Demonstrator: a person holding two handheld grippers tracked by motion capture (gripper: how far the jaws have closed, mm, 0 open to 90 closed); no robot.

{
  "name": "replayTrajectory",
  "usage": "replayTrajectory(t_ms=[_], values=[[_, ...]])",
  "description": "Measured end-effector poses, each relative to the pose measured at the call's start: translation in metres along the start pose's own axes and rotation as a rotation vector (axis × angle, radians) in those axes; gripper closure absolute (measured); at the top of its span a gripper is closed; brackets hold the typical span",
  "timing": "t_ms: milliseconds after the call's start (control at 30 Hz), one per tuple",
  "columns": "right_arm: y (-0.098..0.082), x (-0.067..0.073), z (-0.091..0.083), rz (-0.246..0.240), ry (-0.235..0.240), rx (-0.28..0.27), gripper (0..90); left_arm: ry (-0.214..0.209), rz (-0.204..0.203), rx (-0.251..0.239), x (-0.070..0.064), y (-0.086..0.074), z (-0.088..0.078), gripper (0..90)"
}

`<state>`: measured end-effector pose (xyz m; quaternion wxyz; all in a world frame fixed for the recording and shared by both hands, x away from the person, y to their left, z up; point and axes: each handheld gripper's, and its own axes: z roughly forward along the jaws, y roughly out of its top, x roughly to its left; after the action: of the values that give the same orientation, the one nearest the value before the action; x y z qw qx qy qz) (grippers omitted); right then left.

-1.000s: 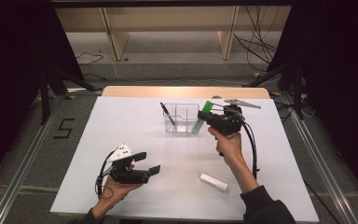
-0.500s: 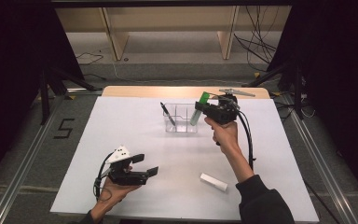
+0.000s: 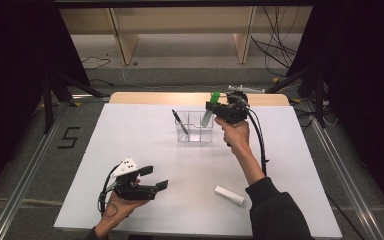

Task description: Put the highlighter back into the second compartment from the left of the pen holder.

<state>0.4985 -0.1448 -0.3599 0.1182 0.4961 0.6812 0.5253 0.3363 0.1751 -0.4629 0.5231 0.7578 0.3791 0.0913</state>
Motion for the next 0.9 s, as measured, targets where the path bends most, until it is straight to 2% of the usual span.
replayTrajectory(t_ms=[667, 900], values=[[0.007, 0.002, 0.032, -0.009, -0.048, 0.031, 75.8, -0.008, -0.002, -0.017, -0.001, 0.0, -0.002, 17.0], [0.008, 0.004, 0.043, -0.04, -0.07, 0.053, 75.8, -0.011, -0.003, -0.018, 0.0, -0.001, -0.001, 16.9]])
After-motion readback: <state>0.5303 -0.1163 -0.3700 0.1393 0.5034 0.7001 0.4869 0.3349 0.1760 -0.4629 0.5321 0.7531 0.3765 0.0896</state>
